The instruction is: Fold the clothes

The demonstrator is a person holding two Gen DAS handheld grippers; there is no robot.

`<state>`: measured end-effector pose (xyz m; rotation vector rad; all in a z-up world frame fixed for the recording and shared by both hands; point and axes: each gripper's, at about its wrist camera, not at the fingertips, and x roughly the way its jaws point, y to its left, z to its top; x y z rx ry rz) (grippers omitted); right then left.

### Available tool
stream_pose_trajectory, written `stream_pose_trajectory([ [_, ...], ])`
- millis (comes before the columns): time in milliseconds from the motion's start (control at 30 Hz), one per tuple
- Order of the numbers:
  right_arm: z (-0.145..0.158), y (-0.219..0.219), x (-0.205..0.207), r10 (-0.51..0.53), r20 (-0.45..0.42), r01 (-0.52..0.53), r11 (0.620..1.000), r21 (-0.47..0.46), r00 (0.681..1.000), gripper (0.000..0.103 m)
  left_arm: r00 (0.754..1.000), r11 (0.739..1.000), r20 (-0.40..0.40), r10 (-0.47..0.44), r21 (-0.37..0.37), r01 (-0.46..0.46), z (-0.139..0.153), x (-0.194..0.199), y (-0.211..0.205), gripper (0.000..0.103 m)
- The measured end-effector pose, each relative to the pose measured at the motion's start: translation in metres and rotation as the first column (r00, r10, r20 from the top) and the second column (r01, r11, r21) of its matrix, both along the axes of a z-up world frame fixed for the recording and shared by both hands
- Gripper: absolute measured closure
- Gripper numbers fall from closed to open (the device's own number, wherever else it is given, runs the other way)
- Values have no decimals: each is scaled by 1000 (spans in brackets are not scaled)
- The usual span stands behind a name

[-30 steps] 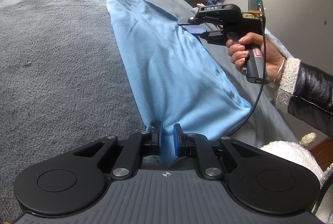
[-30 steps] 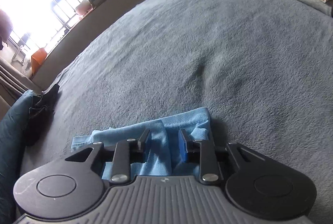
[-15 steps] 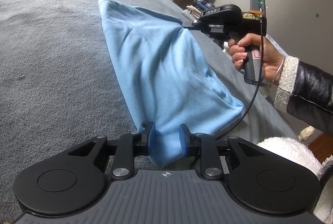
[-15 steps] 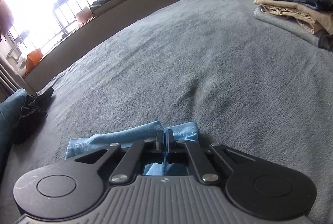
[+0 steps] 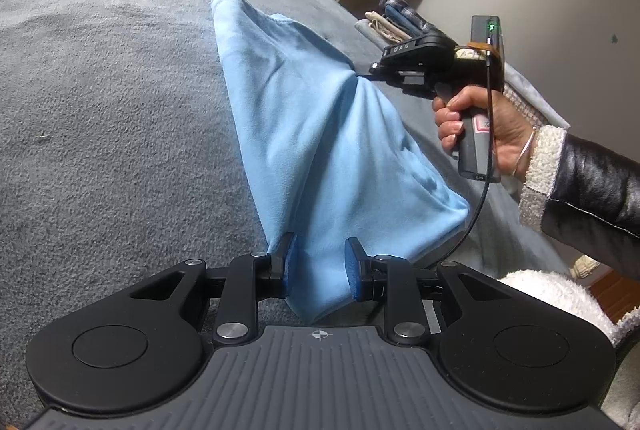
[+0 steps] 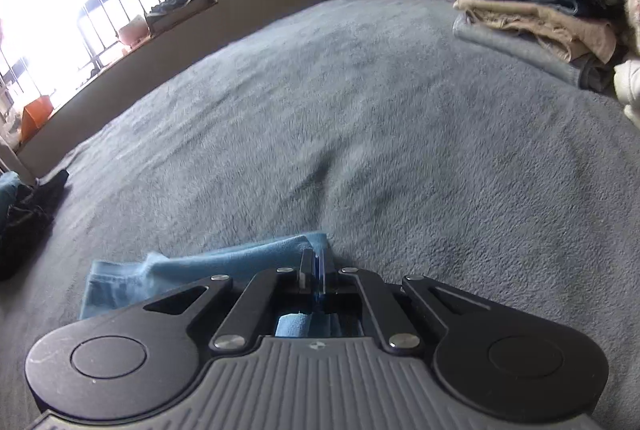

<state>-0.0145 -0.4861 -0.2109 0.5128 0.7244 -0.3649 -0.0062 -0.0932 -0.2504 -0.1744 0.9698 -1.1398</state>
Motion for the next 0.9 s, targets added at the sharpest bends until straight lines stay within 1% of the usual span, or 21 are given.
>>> stream_pose_trajectory([
  [67,-3,-5,-2,-22,3,22,999,41,1000,93,1000,1000,0,-1,0,1,-2,0,0,78],
  [167,7,-13,-21,-63,60,56,992,111,996,85,1000,1000,-2,-1,-1,1,-5,1,0,78],
  [233,17,-15,-37,-67,83,56,990,133,994,84,1000,1000,-7,0,-4,0,-8,2,0,78],
  [300,25,-12,-51,-23,79,11,988,151,997,84,1000,1000,-10,1,-6,-2,-9,2,-1,78],
  [367,31,-1,-63,47,56,-55,986,158,997,84,1000,1000,-15,3,-8,-3,-12,3,-1,78],
  [433,31,13,-71,121,12,-121,979,164,993,84,1000,1000,-21,6,-8,-6,-14,4,0,78],
  [533,25,31,-82,180,-57,-170,974,151,982,84,1000,1000,-23,9,-6,-10,-18,4,0,78],
  [600,19,36,-90,189,-86,-174,972,159,978,84,1000,1000,-24,11,-5,-11,-19,4,0,78],
  [700,12,36,-98,174,-98,-154,970,190,980,84,1000,1000,-27,14,-3,-14,-22,3,0,78],
  [900,7,42,-101,176,-119,-154,973,169,977,84,1000,1000,-23,16,3,-16,-20,1,2,78],
])
